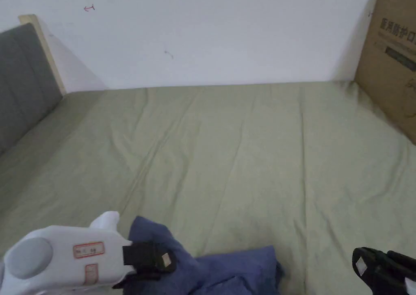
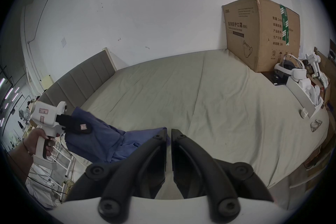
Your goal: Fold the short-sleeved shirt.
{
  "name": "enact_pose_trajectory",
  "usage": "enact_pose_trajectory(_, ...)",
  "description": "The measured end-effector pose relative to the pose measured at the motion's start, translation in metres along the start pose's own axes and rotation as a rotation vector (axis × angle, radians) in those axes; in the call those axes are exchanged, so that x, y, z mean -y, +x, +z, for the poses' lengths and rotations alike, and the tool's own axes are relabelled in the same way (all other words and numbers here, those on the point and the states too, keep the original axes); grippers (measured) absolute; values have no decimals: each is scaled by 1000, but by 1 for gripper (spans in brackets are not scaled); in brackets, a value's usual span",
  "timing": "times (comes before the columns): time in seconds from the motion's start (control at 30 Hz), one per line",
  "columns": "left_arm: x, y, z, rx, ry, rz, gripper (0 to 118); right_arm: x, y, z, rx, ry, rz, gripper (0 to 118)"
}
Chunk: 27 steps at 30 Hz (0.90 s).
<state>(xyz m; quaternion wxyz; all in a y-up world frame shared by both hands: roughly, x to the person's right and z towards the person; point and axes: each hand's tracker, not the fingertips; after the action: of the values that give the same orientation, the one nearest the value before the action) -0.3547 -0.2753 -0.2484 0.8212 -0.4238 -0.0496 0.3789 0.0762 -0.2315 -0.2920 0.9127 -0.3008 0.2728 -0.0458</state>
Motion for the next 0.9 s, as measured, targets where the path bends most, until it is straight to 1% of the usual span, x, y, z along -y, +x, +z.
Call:
enact_pose_trajectory(0.03, -1, 12, -19, 25, -31, -16, 14, 0, 1, 4, 3, 5, 2, 5)
enact_pose_trajectory(0.07, 0, 23, -40, 30, -58, -25, 22, 0, 4, 7, 10, 10, 2, 5)
enact_pose_trajectory(0.1, 0, 33, -57, 31, -84, -41, 38, 0, 7, 10, 15, 14, -2, 5)
enact_pose_trajectory(0.13, 1, 44, -79, 51, -109, -54, 65, 1, 11, 14, 23, 20, -8, 5)
enact_pose_trajectory(0.17, 2, 51, -99, 105, -148, -62, 84, 1, 16, 16, 33, 22, -19, 5)
enact_pose_trajectory(0.2, 4, 58, -113, 142, -179, -57, 93, 1, 19, 17, 39, 21, -28, 5)
enact_pose_trajectory(0.23, 6, 65, -127, 179, -220, -51, 93, 1, 23, 19, 48, 17, -40, 5)
enact_pose_trajectory(0.27, 9, 72, -135, 201, -226, -60, 116, 2, 27, 21, 56, 15, -50, 5)
enact_pose_trajectory(0.3, 9, 77, -137, 214, -213, -71, 118, 3, 29, 22, 62, 15, -58, 5)
enact_pose_trajectory(0.33, 8, 82, -134, 218, -199, -84, 117, 4, 32, 24, 65, 18, -66, 5)
enact_pose_trajectory(0.43, 4, 89, -110, 218, -142, -172, 116, 4, 38, 28, 76, 28, -78, 5)
enact_pose_trajectory(0.47, 3, 89, -98, 196, -109, -206, 116, 4, 40, 28, 80, 31, -80, 5)
enact_pose_trajectory(0.5, 3, 89, -85, 174, -68, -235, 115, 4, 41, 28, 82, 34, -82, 5)
enact_pose_trajectory(0.53, 3, 90, -68, 187, 3, -306, 110, 3, 43, 28, 84, 38, -87, 5)
enact_pose_trajectory(0.57, 5, 89, -54, 176, 55, -379, 91, 3, 45, 27, 84, 42, -92, 5)
enact_pose_trajectory(0.6, 9, 91, -45, 126, 91, -424, 66, 3, 46, 27, 84, 46, -97, 5)
enact_pose_trajectory(0.67, 18, 92, -39, 13, 108, -496, 1, 3, 47, 27, 84, 55, -100, 5)
enact_pose_trajectory(0.7, 21, 90, -42, -22, 102, -506, 2, 3, 48, 26, 86, 58, -99, 5)
enact_pose_trajectory(0.73, 25, 88, -48, 8, 87, -500, 2, 4, 49, 25, 88, 60, -99, 5)
enact_pose_trajectory(0.77, 27, 85, -58, 40, 34, -481, 2, 4, 49, 24, 88, 60, -99, 5)
enact_pose_trajectory(0.9, 40, 83, -120, 81, -73, -410, 2, 5, 49, 22, 81, 51, -106, 5)
